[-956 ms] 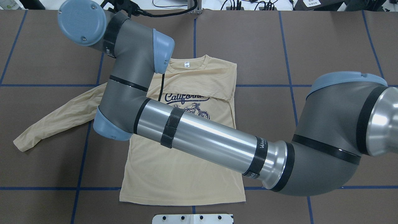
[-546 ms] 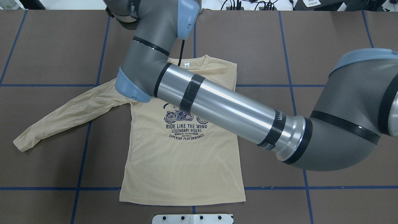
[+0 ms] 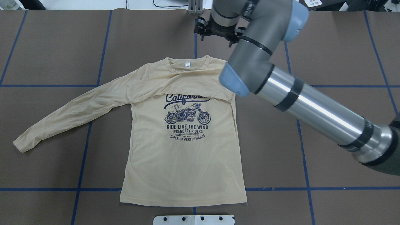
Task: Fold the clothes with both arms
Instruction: 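Release the sleeve and withdraw the right gripper away from the shirt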
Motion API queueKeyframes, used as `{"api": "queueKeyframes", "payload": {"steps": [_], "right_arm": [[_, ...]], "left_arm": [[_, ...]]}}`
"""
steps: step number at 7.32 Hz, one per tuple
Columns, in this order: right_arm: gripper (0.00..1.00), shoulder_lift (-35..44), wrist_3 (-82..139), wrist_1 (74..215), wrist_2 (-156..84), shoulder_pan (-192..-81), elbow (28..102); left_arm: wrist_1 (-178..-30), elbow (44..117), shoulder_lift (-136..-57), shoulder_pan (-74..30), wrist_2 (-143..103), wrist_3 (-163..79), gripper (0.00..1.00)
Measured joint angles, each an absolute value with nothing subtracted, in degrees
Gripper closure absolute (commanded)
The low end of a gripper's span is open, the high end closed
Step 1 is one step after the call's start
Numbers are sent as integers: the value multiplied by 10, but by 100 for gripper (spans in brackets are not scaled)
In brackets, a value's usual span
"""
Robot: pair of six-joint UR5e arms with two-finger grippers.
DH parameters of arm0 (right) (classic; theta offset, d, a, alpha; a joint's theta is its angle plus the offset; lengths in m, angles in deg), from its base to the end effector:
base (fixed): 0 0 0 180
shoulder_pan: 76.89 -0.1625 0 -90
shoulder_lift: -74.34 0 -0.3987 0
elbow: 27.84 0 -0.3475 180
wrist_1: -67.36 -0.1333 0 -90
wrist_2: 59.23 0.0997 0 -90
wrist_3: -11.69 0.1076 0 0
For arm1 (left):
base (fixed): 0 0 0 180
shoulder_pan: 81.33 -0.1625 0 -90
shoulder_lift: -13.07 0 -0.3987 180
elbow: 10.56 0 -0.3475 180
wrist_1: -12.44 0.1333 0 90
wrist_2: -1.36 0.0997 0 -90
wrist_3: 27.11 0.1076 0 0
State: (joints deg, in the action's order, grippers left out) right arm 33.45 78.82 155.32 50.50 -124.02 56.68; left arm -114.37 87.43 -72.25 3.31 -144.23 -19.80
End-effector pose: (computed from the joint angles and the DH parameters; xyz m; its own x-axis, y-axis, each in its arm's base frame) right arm -0.4018 -0.5754 0.1832 0.6423 0.1542 0.7508 -0.2995 0.9522 0.0606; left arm -0.0042 -0.4321 0.5221 0.4997 0.6742 -0.5438 -0.1361 0.6811 0.7194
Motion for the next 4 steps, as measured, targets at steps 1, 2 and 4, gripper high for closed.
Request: {"api": "queueKeyframes", "payload": {"steps": [1, 2, 4], "right_arm": [[0, 264, 720, 1558, 524, -1262, 622], [0, 203, 655, 1559, 543, -1285, 666], [0, 78, 526, 1553, 587, -1337, 739]], "left_arm": [[-1200, 875, -705, -5, -1414, -238, 0], [-1248, 876, -688, -46, -1373, -279, 0], [-1296, 876, -663, -115, -1316, -329, 0]]}}
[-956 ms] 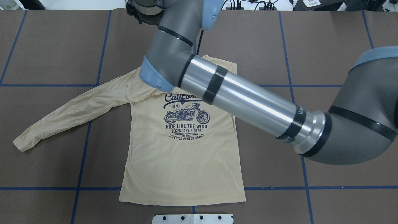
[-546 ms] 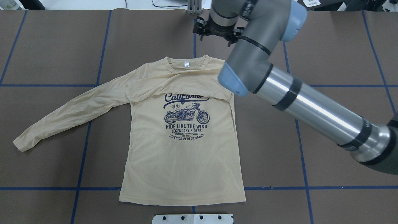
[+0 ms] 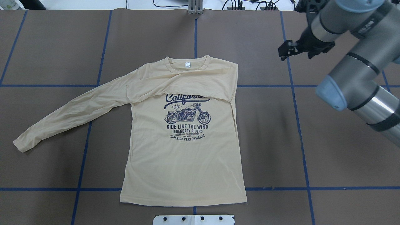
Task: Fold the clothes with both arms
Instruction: 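Release the sleeve and withdraw the right gripper away from the shirt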
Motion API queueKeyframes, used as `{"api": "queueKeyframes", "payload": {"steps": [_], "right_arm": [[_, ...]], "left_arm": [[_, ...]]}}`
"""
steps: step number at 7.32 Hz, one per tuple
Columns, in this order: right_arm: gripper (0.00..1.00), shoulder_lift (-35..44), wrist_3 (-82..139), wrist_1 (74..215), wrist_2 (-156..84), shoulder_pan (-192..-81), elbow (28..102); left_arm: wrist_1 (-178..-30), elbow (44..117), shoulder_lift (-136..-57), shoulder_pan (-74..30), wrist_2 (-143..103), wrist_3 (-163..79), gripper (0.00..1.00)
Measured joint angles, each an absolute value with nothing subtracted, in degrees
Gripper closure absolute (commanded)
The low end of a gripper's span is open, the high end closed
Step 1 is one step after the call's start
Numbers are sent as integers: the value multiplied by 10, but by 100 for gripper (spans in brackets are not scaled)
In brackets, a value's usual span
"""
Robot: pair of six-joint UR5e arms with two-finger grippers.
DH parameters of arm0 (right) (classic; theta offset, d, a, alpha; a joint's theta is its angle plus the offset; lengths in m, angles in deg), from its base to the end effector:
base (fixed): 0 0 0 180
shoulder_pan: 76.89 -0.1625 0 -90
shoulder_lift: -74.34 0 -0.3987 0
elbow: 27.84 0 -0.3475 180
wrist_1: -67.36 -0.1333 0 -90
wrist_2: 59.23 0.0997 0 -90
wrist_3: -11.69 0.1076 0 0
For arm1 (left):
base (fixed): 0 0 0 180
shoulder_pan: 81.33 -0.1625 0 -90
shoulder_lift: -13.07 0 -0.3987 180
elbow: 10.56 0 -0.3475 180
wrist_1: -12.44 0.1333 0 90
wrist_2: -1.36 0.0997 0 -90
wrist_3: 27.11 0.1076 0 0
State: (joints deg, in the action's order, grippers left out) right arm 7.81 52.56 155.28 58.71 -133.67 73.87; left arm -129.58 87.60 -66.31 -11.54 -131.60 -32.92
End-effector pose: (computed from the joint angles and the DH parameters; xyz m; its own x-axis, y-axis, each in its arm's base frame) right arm -0.2483 -0.5304 0.3433 0.7267 -0.1098 0.6782 -0.0522 0.9755 0.2138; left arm 0.0813 -0.3945 0.5445 0.5277 0.6741 -0.5168 -0.1715 0.6805 0.7124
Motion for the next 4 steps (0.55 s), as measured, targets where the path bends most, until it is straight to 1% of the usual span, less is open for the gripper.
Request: {"api": "queueKeyframes", "payload": {"steps": [2, 4], "right_arm": [[0, -33, 442, 1523, 620, -1378, 789], [0, -116, 403, 1454, 655, -1402, 796]], "left_arm": [[-1311, 876, -643, -176, -1274, -358, 0], [-1327, 876, -623, -235, -1224, -390, 0]]}}
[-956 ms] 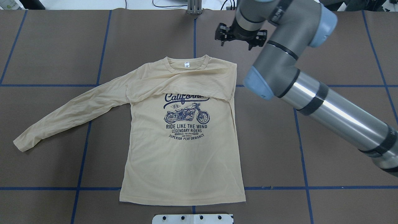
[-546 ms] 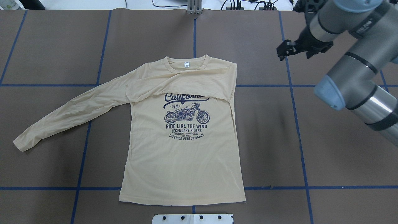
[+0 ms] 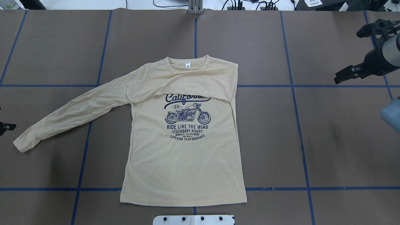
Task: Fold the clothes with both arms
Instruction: 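Grasp the other sleeve cuff with the left gripper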
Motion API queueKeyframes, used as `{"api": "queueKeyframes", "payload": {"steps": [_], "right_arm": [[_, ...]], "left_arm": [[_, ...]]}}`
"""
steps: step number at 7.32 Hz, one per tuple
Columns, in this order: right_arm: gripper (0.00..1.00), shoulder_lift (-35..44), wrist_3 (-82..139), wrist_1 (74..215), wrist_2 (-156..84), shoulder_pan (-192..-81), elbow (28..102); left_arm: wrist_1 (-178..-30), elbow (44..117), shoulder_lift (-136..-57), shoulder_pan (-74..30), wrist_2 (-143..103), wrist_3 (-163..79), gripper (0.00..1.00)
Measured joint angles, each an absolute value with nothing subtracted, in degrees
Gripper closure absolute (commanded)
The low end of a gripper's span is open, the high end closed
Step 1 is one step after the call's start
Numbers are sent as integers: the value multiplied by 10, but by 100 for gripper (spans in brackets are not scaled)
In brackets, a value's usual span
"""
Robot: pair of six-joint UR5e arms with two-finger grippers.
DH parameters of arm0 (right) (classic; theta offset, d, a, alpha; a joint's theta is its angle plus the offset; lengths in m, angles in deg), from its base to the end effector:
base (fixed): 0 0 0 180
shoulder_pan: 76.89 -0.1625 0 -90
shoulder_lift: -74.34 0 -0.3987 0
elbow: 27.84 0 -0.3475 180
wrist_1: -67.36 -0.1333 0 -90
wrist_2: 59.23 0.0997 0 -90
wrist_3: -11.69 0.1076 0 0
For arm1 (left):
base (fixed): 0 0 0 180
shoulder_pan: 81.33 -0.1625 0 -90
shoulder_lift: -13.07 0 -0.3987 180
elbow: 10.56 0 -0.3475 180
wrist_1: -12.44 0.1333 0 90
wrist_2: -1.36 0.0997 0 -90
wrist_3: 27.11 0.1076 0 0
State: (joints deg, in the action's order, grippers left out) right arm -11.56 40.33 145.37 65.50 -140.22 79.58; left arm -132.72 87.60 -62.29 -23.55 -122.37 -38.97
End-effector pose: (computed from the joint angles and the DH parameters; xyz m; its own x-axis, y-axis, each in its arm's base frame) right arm -0.1528 -0.4646 0.4514 0.7000 -0.2133 0.6815 0.0441 0.9654 0.2569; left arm 0.1391 -0.3586 0.5717 0.5433 0.6644 -0.5132 -0.2456 0.7103 0.6597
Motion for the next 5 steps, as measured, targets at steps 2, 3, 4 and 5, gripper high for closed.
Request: {"api": "queueKeyframes", "payload": {"steps": [2, 3, 4, 5], "right_arm": [[0, -142, 391, 1432, 675, -1414, 796], [0, -145, 390, 1430, 677, -1416, 796], [0, -146, 391, 1429, 678, -1416, 796], [0, -146, 392, 1429, 678, -1416, 796]], "left_arm": [[-1335, 875, -611, -273, -1205, -405, 0], [-1336, 875, -606, -292, -1194, -407, 0], [-1336, 875, -601, -308, -1181, -408, 0], [-1336, 875, -597, -323, -1164, -409, 1]]}}
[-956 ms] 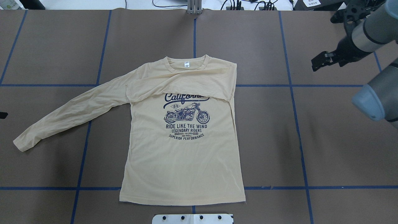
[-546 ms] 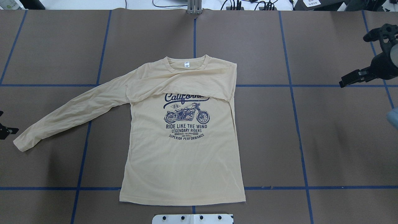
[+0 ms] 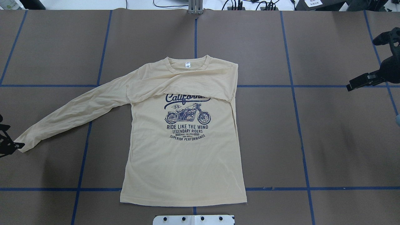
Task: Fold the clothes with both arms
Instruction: 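Grasp the other sleeve cuff with the left gripper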
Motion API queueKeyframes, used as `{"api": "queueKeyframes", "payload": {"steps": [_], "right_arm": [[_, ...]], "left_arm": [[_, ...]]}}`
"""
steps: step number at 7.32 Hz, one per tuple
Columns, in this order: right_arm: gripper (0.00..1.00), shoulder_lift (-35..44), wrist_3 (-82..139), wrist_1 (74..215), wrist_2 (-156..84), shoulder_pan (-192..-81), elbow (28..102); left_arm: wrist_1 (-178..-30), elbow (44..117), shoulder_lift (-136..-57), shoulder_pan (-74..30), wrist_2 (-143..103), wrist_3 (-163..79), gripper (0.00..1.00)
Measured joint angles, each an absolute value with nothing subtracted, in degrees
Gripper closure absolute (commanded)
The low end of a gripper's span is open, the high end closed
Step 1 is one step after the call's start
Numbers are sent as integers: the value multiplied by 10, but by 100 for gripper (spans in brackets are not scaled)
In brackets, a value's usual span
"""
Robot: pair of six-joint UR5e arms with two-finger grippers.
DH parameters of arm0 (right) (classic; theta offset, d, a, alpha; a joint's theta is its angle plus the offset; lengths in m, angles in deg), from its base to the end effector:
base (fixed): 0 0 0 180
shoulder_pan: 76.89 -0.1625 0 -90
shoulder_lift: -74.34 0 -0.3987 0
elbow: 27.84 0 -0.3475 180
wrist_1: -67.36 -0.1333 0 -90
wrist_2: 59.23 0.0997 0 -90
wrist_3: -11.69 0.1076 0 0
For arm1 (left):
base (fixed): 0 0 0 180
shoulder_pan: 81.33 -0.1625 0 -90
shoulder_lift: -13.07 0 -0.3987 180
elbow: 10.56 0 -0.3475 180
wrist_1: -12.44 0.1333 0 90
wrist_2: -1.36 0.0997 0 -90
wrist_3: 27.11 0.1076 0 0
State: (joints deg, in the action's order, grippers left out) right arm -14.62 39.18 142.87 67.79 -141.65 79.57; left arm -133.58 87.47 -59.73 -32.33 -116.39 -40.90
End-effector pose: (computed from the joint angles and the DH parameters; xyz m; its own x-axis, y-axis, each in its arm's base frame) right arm -0.1373 -0.4519 0.4690 0.6820 -0.2143 0.6992 0.0485 0.9673 0.2491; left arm 0.1752 -0.3284 0.5911 0.5392 0.6898 -0.4832 -0.3297 0.7008 0.6326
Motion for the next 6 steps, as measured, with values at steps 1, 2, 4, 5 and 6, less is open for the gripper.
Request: {"api": "queueKeyframes", "payload": {"steps": [1, 2, 4, 5, 6], "right_arm": [[0, -147, 392, 1429, 678, -1417, 796], [0, -147, 393, 1429, 678, -1417, 796], [0, -147, 394, 1429, 679, -1417, 796], [0, -147, 394, 1429, 679, -1417, 796], [0, -148, 394, 1429, 679, -1417, 796]], "left_arm": [[-1336, 874, -596, -336, -1146, -410, 8], [-1335, 873, -595, -345, -1136, -410, 14], [-1335, 870, -594, -361, -1130, -410, 24], [-1334, 870, -593, -368, -1129, -410, 28], [-1334, 869, -592, -373, -1129, -410, 37]]}}
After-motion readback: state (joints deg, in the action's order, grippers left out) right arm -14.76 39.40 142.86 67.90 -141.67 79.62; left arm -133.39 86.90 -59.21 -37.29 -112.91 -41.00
